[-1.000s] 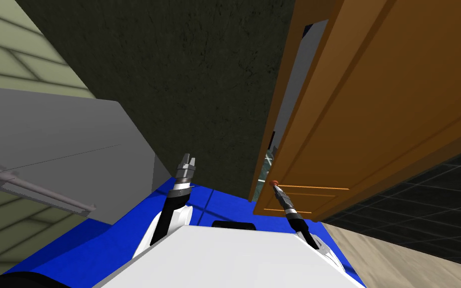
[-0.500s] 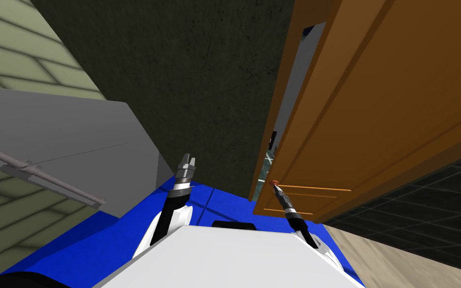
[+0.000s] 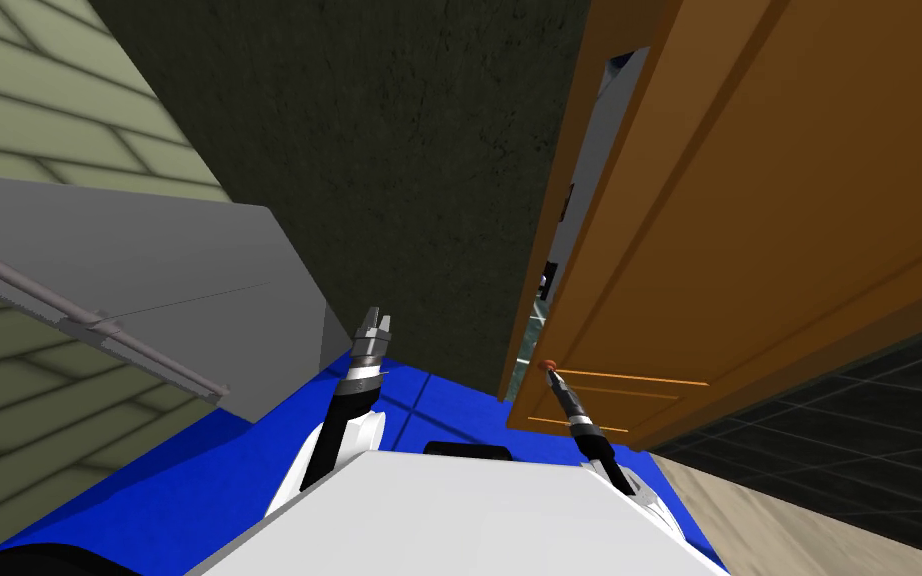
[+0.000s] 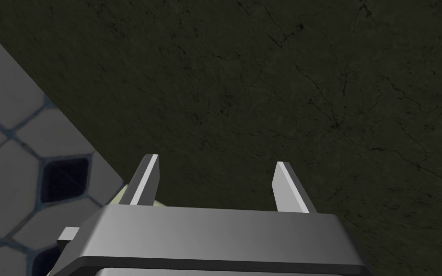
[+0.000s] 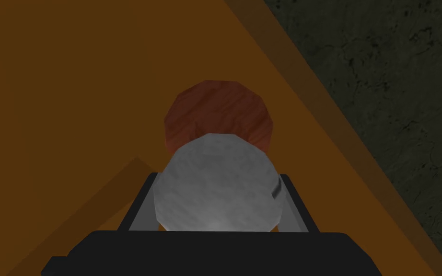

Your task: Pull the door open

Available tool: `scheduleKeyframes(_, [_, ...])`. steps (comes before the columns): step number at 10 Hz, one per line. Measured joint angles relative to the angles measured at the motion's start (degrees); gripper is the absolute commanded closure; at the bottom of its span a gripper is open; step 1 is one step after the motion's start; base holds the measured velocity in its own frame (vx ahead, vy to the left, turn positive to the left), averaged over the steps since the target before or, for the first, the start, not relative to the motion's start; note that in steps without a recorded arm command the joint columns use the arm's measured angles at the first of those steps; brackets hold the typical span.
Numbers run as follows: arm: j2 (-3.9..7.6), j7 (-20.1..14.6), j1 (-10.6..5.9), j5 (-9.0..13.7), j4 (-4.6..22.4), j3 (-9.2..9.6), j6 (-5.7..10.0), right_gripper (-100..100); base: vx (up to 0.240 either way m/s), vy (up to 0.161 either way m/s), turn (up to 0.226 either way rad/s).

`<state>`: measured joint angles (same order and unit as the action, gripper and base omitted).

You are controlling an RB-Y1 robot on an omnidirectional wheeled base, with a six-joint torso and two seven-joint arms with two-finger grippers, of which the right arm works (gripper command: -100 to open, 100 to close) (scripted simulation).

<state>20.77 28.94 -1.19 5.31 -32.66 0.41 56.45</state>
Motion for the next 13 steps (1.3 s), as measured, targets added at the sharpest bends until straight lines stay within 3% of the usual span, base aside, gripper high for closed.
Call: scheduleKeyframes(13, [-0.26, -18.0, -0.25, 4.4, -0.7, 0.84, -1.32, 100, -0.035, -0.022, 0.051])
